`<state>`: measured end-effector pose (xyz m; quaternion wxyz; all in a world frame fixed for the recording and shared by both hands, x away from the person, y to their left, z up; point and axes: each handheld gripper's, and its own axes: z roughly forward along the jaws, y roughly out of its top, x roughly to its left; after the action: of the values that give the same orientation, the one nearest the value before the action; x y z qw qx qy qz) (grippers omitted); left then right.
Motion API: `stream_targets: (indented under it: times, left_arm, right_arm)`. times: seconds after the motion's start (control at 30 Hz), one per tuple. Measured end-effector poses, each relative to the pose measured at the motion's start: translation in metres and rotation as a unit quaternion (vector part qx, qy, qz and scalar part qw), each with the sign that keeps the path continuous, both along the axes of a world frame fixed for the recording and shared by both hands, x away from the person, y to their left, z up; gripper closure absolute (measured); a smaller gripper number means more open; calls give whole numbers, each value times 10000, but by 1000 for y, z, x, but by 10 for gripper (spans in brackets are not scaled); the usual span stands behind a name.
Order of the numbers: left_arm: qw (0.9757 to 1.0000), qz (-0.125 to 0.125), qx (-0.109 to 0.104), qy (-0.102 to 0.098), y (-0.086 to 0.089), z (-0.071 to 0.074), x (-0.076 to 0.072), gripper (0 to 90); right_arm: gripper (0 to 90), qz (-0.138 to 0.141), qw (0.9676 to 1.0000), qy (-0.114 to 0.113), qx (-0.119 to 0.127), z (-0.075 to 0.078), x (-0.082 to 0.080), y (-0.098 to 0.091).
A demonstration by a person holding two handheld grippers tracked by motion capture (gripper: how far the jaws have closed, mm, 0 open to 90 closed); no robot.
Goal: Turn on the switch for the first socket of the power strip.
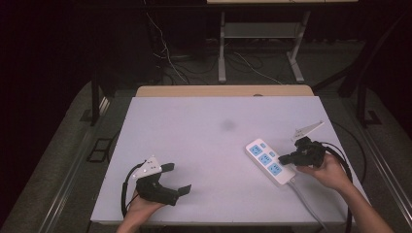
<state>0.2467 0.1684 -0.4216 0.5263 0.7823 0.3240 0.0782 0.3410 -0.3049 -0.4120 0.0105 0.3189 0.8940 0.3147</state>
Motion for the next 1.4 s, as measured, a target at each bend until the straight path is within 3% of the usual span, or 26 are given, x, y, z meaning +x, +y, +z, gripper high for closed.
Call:
stream_targets:
  times: [0.17,0.4,0.8,1.4]
  left_arm:
    - [9999,49,-72,-61,2,1,0,0]
    - [9999,95,-93,-66,5,1,1,0]
    - [9999,67,-60,-49,3,1,1,0]
    - [10000,78,-35,-38,3,0,2,0]
  right_arm:
    - [900,-22,9999,-99,58,-2,-3,-1]
    - [900,-133,9995,-24,296,-6,-2,-7]
    - [900,-200,9993,-62,319,-8,-4,-7]
    - [900,-166,9991,92,375,-7,0,-7]
